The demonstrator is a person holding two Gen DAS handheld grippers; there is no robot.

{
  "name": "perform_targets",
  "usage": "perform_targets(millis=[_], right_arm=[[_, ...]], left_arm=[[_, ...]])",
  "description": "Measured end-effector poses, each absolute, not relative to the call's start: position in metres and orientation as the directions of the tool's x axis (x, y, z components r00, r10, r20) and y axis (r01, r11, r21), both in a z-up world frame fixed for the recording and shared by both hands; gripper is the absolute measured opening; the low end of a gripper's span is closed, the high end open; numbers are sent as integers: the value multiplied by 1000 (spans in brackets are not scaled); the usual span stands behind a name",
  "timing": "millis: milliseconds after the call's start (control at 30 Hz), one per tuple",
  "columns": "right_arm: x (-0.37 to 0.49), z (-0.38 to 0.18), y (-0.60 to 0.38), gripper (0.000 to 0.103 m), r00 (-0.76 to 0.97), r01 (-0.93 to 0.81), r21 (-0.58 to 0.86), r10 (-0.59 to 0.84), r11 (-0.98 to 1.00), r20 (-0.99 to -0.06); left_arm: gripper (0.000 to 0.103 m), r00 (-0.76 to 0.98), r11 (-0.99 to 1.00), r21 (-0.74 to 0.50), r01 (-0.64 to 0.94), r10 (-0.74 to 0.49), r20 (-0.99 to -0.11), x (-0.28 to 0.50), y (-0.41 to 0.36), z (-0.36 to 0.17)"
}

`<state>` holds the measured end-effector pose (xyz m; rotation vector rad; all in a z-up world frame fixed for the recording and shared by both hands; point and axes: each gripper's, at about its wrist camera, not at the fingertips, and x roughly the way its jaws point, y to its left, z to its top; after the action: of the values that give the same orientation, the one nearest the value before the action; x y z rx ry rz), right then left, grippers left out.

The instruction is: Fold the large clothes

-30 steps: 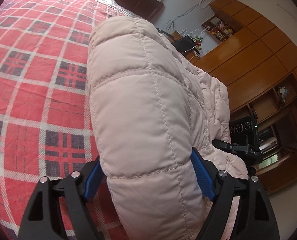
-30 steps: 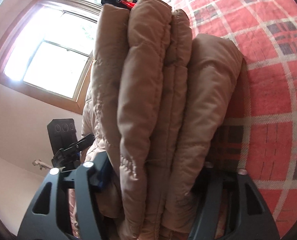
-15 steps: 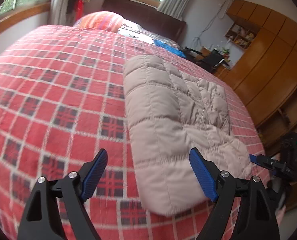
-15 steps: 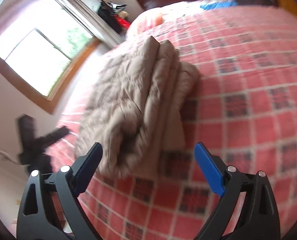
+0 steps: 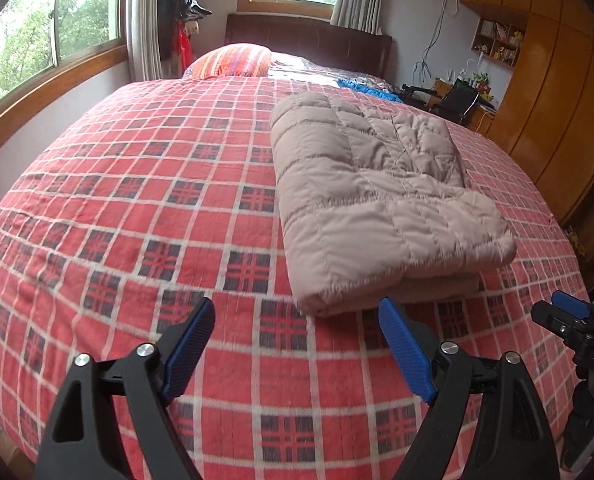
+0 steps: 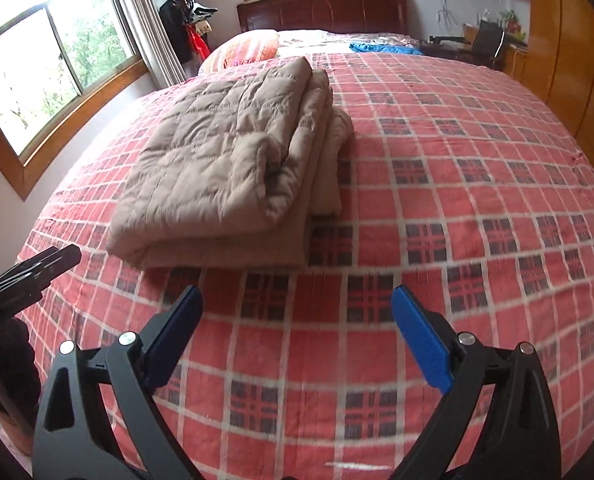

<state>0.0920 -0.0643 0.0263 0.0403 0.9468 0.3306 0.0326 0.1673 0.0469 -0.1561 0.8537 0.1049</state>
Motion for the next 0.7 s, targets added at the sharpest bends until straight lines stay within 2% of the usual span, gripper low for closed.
perform_targets(millis=[267,700], right_arm=[[64,30,-56,95,580,-230,106,224,967,-783],[21,44,-52,95,638,-173,48,149,984,-756]], left_arm=[[84,644,983,-82,-166,45,-764,5,162,41],[84,676,980,-56,-193,92,-731,-43,150,61]])
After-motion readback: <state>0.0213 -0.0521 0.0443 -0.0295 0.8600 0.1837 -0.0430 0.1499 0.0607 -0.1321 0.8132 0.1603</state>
